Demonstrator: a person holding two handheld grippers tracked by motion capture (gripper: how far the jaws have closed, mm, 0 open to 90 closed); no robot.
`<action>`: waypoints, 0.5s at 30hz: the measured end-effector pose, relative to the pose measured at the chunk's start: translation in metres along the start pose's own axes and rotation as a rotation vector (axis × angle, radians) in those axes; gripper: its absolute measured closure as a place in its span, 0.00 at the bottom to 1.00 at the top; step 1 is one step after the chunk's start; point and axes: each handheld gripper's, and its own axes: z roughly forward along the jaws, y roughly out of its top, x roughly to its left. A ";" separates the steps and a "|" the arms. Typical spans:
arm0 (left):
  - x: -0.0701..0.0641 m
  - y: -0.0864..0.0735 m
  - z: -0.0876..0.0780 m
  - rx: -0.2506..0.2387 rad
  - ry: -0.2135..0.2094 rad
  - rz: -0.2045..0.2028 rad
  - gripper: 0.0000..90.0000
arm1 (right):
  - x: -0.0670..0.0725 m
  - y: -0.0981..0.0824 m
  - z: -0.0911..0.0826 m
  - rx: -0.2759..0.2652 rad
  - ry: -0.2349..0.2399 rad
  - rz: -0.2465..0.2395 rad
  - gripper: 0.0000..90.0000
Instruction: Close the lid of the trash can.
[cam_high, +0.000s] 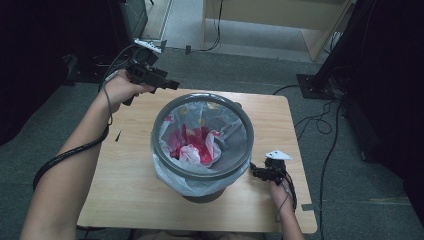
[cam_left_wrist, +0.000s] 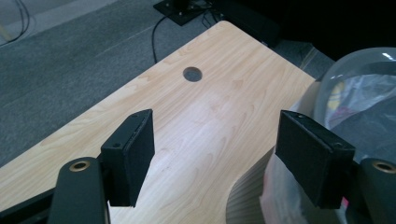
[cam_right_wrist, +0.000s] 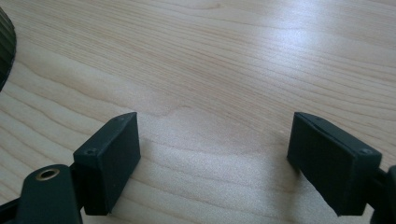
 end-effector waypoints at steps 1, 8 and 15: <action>0.002 -0.001 -0.001 -0.002 0.009 -0.003 0.31 | 0.000 0.000 0.000 0.000 0.000 0.000 0.19; 0.014 -0.010 -0.005 -0.028 0.051 -0.039 0.31 | 0.000 0.000 0.000 0.000 0.000 0.001 0.19; 0.027 -0.024 -0.007 -0.026 0.084 -0.062 0.27 | 0.001 0.000 0.000 0.000 0.000 0.002 0.19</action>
